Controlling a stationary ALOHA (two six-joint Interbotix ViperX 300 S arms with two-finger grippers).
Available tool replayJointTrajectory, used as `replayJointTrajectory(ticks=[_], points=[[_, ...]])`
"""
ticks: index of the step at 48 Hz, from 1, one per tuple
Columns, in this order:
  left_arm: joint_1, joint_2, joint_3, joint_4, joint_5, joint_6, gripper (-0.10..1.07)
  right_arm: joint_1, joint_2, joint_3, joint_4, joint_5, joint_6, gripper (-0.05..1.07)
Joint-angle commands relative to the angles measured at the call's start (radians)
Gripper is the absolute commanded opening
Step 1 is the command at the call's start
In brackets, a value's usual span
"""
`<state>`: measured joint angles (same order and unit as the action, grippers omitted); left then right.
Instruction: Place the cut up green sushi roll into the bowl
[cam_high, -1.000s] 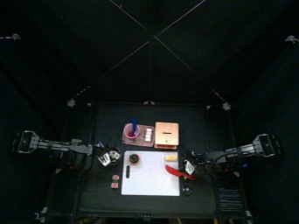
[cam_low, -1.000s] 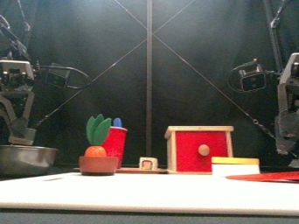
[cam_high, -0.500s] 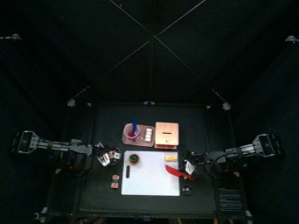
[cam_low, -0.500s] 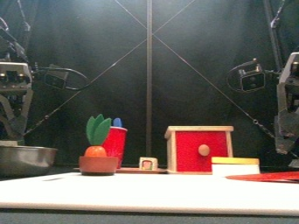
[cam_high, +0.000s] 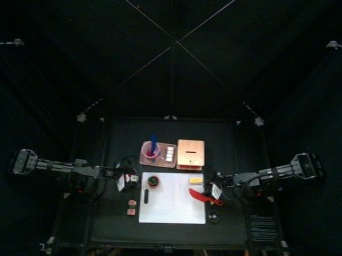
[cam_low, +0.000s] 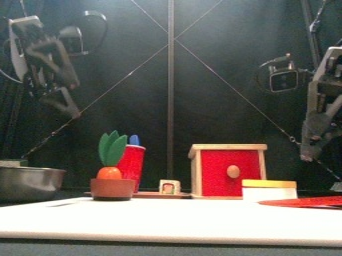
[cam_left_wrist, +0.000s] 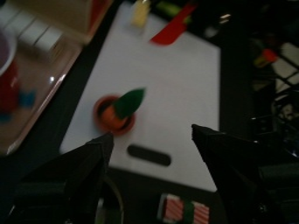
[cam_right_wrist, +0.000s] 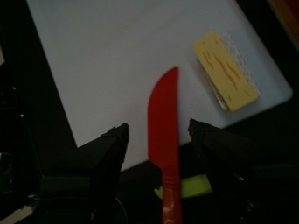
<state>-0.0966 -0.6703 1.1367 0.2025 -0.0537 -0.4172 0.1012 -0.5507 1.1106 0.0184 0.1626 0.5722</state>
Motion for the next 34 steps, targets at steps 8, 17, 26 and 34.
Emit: replayJointTrajectory(ticks=[8, 17, 26, 34], points=[[0.003, 0.009, 0.025, 0.075, -0.169, 0.100, 1.02, -0.005, -0.008, -0.031, 0.015, -0.014, 0.003, 0.91], [0.023, 0.009, 0.025, 0.071, -0.169, 0.114, 1.02, -0.005, 0.012, -0.023, 0.043, -0.031, 0.003, 0.91], [0.049, 0.008, 0.026, 0.071, -0.169, 0.115, 1.02, 0.000, 0.032, -0.018, 0.061, -0.035, 0.003, 0.91], [0.075, 0.011, 0.034, 0.071, -0.175, 0.115, 1.02, 0.002, 0.048, -0.012, 0.081, -0.038, 0.003, 0.91]])
